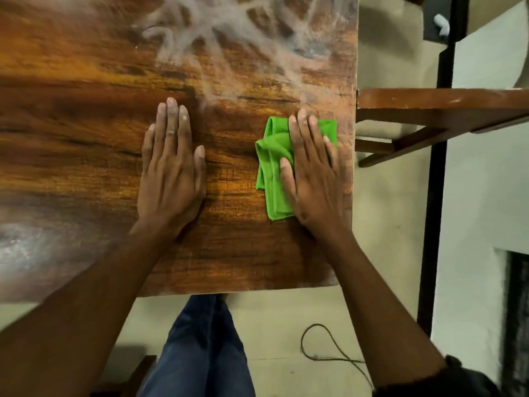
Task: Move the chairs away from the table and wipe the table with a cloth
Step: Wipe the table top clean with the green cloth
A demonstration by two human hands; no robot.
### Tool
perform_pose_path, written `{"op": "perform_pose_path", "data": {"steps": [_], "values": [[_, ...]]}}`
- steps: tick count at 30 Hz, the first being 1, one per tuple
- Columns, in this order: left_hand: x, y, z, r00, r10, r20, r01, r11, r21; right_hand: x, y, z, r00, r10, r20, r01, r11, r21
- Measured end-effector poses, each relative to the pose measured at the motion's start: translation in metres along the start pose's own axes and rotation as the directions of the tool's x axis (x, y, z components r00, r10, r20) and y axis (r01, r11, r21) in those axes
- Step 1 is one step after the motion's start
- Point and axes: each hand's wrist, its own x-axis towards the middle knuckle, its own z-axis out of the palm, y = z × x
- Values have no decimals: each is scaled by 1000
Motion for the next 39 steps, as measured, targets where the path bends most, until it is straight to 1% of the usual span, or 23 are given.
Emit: {"op": "perform_pose_path", "data": {"steps": [3,6,9,12,15,18,20,22,24,25,28,30,32,35,37,39], "values": [[0,-1,-3,1000,-3,13,3,1000,3,-49,-1,2,999,44,20,-44,999,-11],[2,2,-4,1000,-2,16,2,1000,3,-111,2,9,993,100,55,-103,993,56],[2,0,-3,1000,-9,24,9,1000,10,-138,6,15,994,83,78,-89,993,79],[3,1,-2,1000,5,26,-6,1000,10,-125,9,15,996,73,57,-77,994,71],[2,3,-3,1000,-4,14,4,999,42,-81,18,12,998,-51,46,48,997,62],[0,10,-4,1000,-18,-5,19,992,121,-22,29,4,982,-188,29,188,982,9],[-3,13,-7,997,-73,-18,75,978,195,1,31,2,972,-235,29,235,972,-11],[-17,34,-9,973,-216,-76,228,944,237,2,34,0,966,-257,30,257,966,11],[-41,69,-12,917,-381,-120,398,898,189,-2,39,-7,958,-284,48,282,958,49],[-55,87,-9,895,-429,-127,445,882,154,0,41,-10,952,-298,73,294,954,57],[-99,149,2,872,-467,-146,483,869,104,4,54,-18,916,-373,147,369,928,57],[-119,174,10,867,-478,-140,492,866,92,0,63,-20,905,-394,160,395,918,27],[-130,187,18,853,-503,-139,517,851,97,-11,70,-22,899,-418,130,419,908,17],[-131,191,31,811,-563,-157,578,813,69,-28,73,-17,894,-443,70,439,896,69],[-130,194,47,780,-599,-180,614,789,36,-34,72,-8,904,-425,53,418,902,104],[-128,197,61,752,-628,-198,642,767,6,-33,68,0,926,-376,26,369,919,138]]}}
